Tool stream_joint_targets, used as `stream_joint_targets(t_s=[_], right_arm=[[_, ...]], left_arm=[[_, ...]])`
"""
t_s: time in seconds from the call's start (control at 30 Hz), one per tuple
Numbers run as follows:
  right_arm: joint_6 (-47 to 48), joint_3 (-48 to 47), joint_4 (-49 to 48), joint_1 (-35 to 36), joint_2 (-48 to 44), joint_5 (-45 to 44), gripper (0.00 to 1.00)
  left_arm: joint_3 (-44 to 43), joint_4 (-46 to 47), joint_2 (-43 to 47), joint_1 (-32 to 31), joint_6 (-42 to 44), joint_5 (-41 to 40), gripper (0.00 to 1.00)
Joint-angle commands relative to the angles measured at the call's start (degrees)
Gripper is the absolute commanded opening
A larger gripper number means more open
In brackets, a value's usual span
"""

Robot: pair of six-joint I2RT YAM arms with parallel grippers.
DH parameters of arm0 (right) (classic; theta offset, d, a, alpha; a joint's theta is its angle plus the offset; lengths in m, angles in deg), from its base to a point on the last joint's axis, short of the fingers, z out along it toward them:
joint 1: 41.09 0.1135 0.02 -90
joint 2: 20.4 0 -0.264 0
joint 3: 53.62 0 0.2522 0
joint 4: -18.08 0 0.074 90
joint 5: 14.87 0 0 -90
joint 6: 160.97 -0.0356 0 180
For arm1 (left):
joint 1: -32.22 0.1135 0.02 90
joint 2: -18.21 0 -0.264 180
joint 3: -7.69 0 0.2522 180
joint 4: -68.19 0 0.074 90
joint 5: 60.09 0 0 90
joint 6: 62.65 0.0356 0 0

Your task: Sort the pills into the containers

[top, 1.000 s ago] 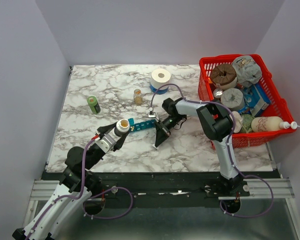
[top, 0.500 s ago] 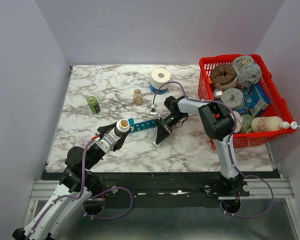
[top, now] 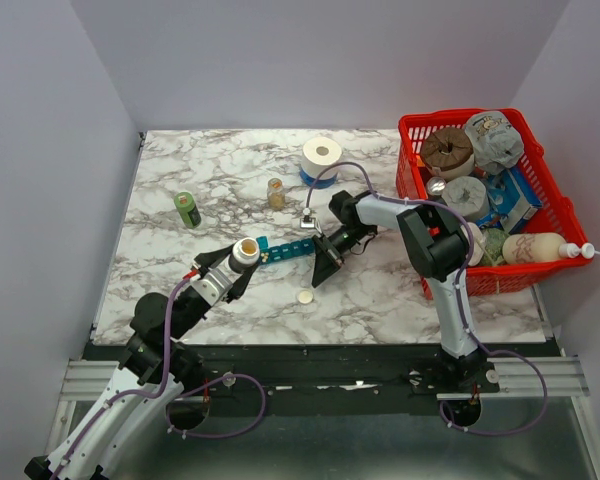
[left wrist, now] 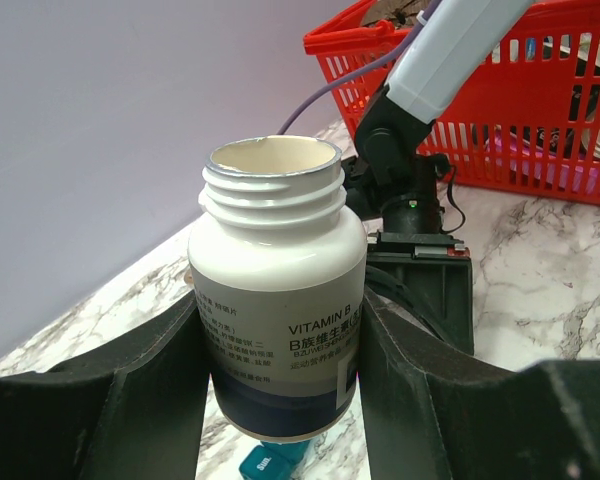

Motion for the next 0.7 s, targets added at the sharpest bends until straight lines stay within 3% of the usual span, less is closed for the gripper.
stream_joint_targets(t_s=[0.0, 0.23, 0.4, 0.5, 0.53, 0.67], right_arm=[[2.02, -1.70, 1.00, -0.24, -0.57, -0.76, 0.22], [8.25, -0.74, 0.29, 1.15, -8.22, -3.31, 0.28], [19.50, -0.56, 1.87, 3.53, -13.05, -9.02, 0.35], [26.97, -2.66, 5.12, 3.97, -17.00, -11.66, 0.45], [28.55, -3.28, 6.17, 3.98, -18.23, -12.53, 0.55], [35.05, -5.74, 4.78, 3.98, -28.14, -17.54, 0.75]], left_arm=[[-1.82, 1.33, -0.09, 0.25, -0.52, 0.96, 0.00], [-1.82, 1.42, -0.27, 0.25, -0.60, 1.22, 0.00], [-1.65, 1.51, -0.18, 0.16, -0.87, 1.31, 0.00], [-1.38, 1.95, -0.61, 0.25, -1.57, 2.36, 0.00], [-1.38, 2.38, -0.96, 0.25, -1.92, 3.49, 0.00], [-1.38, 3.35, -4.73, 0.25, -3.68, 6.74, 0.00]])
